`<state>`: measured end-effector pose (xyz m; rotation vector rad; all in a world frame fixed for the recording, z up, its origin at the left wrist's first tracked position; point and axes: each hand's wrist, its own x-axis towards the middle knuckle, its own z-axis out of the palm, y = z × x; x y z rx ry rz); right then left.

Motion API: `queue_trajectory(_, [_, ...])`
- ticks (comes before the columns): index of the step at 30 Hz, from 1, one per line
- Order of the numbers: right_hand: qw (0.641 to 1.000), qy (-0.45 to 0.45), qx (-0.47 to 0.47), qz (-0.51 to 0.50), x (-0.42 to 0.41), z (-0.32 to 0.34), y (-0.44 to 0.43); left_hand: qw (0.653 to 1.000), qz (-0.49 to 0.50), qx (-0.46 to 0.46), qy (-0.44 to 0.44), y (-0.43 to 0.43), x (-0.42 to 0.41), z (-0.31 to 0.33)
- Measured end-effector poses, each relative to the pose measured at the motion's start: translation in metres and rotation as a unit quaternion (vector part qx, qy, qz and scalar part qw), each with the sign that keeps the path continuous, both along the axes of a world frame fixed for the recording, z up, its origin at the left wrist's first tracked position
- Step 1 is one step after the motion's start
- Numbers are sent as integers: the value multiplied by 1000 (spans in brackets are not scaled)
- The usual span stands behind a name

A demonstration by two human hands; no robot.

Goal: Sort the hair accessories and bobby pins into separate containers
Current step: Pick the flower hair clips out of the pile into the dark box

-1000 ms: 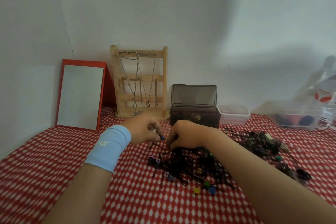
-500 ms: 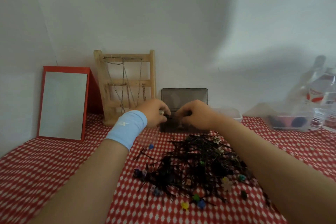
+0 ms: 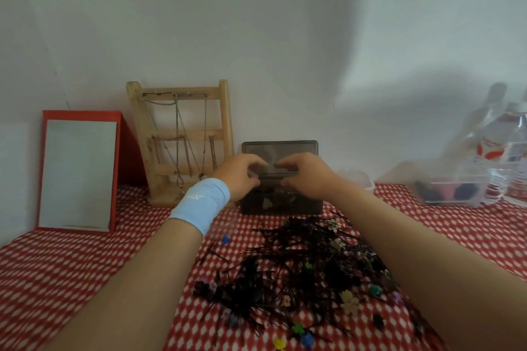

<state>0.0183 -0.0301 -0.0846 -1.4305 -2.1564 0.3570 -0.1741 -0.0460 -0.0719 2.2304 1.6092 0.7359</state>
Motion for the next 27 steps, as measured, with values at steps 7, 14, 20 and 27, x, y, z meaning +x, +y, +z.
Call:
queue_trajectory(7, [983, -83, -67, 148, -26, 7, -43, 982, -67, -136, 116, -58, -33, -4])
queue_trajectory(14, [944, -185, -152, 228, -51, -3, -85, 977, -79, -163, 115, -98, -44, -18])
queue_trajectory(20, [954, -181, -150, 187, -54, -11, -93, 964, -92, -206, 140, -122, -33, -23])
queue_trajectory(27, [964, -171, -118, 165, -44, -19, -94, 981, -75, -161, 73, -120, -38, -25])
